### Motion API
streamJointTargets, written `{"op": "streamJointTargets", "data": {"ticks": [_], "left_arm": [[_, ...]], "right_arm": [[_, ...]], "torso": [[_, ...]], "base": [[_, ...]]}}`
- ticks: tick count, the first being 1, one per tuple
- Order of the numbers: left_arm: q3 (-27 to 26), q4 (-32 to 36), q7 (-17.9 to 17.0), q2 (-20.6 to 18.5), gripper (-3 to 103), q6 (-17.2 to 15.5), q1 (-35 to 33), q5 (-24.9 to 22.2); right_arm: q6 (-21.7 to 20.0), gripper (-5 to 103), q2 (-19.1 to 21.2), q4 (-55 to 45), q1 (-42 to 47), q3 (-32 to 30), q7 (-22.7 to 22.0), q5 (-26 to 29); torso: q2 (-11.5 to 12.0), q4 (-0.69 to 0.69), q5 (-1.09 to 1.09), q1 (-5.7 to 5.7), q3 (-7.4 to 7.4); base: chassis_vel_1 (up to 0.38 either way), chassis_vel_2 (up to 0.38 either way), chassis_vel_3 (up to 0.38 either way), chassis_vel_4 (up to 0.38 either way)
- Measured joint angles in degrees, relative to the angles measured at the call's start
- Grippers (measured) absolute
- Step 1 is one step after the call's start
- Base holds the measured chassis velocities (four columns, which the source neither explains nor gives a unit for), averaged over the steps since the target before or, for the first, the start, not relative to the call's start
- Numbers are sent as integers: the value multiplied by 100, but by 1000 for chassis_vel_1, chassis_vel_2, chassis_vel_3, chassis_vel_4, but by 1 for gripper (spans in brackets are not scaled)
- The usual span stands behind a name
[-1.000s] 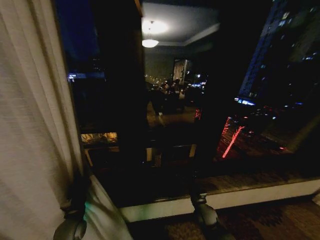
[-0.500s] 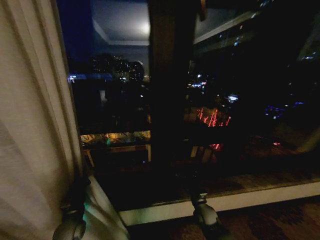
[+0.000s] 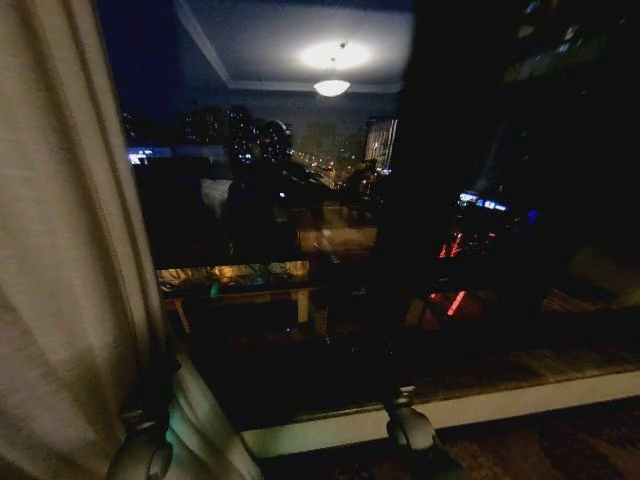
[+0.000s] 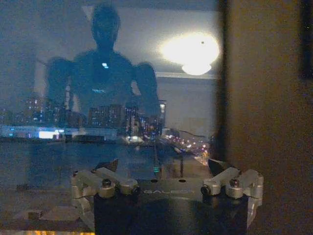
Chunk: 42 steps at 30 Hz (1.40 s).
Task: Open the curtains by pulling them apart, changing their state from closed to fully open.
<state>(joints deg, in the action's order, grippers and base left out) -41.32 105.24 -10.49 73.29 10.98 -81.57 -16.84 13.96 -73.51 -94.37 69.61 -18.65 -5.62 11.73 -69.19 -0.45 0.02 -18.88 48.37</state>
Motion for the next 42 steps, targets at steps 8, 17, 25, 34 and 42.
{"op": "streamJointTargets", "data": {"ticks": [8,17,25,34,42], "left_arm": [[-10,-92,-9,-16,0,20,30,4],[7,-156,-9,-16,0,41,50,14],[-9,-243,-11,-30,0,79,83,11],[-16,-296,-19,-36,0,86,107,10],[-19,-318,-28,-36,0,115,105,10]], "right_arm": [[0,100,-1,0,0,1,0,0],[0,100,4,1,0,-5,-1,0],[0,100,2,0,0,-2,-1,0],[0,100,0,0,2,1,0,0],[0,100,2,0,1,-2,0,0]], "torso": [[0,1,-1,1,0],[2,-2,-4,-3,2],[1,-2,-3,-2,1],[-4,-1,0,5,-3],[3,-3,-5,-4,2]], "base": [[109,65,-94,-84],[-26,-17,22,17],[192,9,-176,-12],[275,-67,-285,57],[21,-17,-13,12]]}}
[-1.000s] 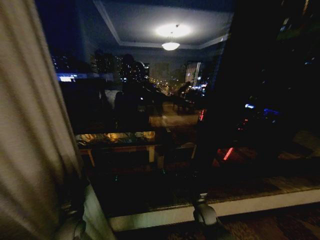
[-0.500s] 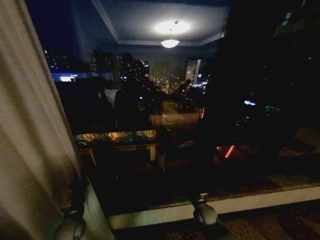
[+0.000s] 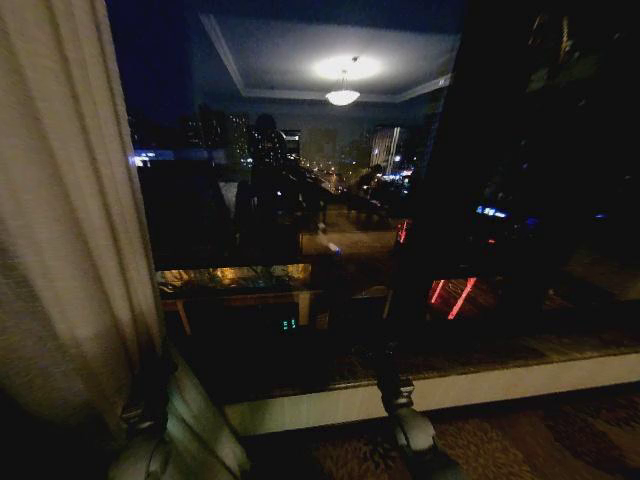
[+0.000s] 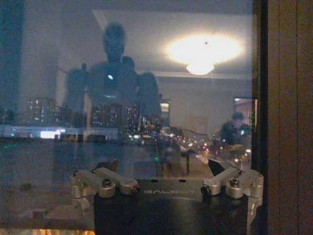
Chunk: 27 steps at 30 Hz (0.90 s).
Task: Open the curtains by pulling them apart, changing their state from closed to fully open.
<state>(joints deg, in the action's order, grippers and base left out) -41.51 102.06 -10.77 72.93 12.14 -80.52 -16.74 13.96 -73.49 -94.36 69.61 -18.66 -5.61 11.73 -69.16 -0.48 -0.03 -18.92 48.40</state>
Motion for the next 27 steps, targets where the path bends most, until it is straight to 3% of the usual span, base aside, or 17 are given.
{"op": "streamJointTargets", "data": {"ticks": [8,21,27], "left_arm": [[-53,17,-6,-14,0,23,-45,-14],[-106,-38,-35,-73,0,37,-14,-56],[-306,-361,-140,-294,0,-4,201,-392]], "right_arm": [[0,100,0,0,-1,-1,0,0],[0,100,-2,0,0,1,0,0],[0,100,-2,0,0,1,0,0]], "torso": [[0,1,4,2,-1],[-4,2,5,4,-2],[-4,2,4,4,-2]], "base": [[-20,8,6,-16],[111,95,-101,-91],[18,28,-16,-25]]}}
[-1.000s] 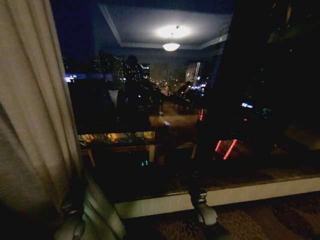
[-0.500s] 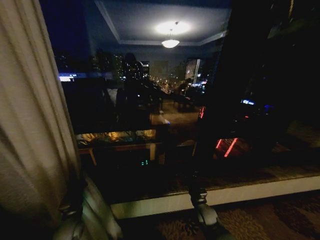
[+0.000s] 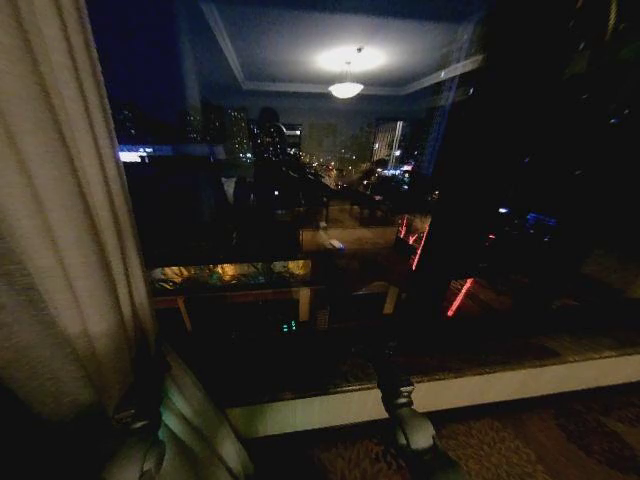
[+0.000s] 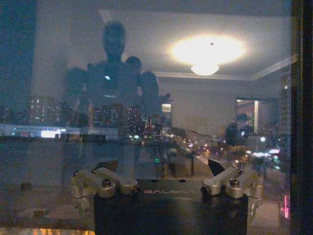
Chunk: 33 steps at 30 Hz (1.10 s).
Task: Open the curtains by pulling them apart, changing their state from closed to fully open.
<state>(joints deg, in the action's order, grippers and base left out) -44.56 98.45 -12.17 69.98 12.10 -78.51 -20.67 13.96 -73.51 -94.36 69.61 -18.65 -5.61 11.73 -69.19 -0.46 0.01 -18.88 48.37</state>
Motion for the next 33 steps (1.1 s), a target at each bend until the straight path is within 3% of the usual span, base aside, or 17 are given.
{"op": "streamJointTargets", "data": {"ticks": [9,25,33], "left_arm": [[-520,-705,-197,-457,0,-79,323,-411],[-1159,-2260,-410,-1160,0,53,989,-358],[-1094,-2483,-452,-1157,0,128,1127,-153]], "right_arm": [[0,100,2,0,0,-2,0,0],[0,100,1,0,0,-1,0,0],[0,100,1,0,0,-1,0,0]], "torso": [[2,0,0,-1,1],[1,0,1,-1,1],[1,0,-1,-1,1]], "base": [[0,0,0,0],[0,0,0,0],[0,0,0,0]]}}
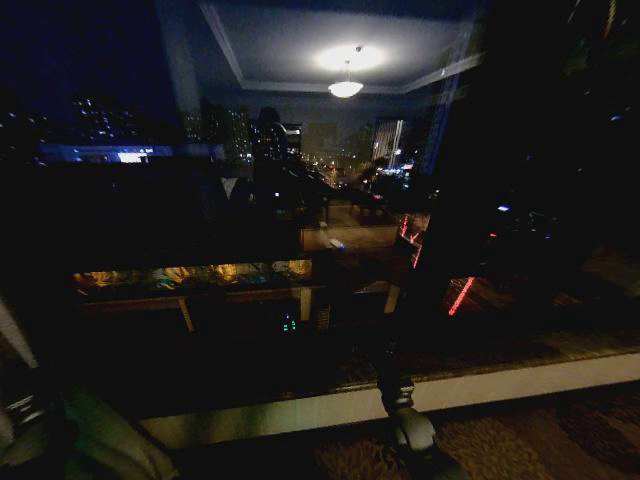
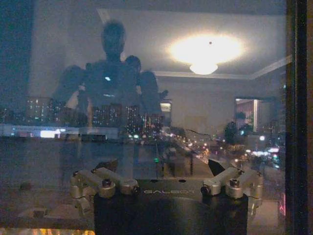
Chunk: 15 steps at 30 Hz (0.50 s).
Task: Open the curtains by pulling them apart, changing their state from closed to fully open.
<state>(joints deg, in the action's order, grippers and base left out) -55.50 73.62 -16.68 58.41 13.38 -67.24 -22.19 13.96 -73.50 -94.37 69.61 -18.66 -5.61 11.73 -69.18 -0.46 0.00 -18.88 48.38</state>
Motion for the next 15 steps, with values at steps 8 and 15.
{"op": "streamJointTargets", "data": {"ticks": [8,15], "left_arm": [[185,749,-47,458,-2,-125,-334,238],[456,1734,-116,1051,18,-218,-839,716]], "right_arm": [[0,100,0,0,0,0,0,0],[0,100,-1,-1,1,-1,0,0]], "torso": [[-1,0,-2,0,-1],[-1,1,-1,0,0]], "base": [[0,0,0,0],[0,0,0,0]]}}
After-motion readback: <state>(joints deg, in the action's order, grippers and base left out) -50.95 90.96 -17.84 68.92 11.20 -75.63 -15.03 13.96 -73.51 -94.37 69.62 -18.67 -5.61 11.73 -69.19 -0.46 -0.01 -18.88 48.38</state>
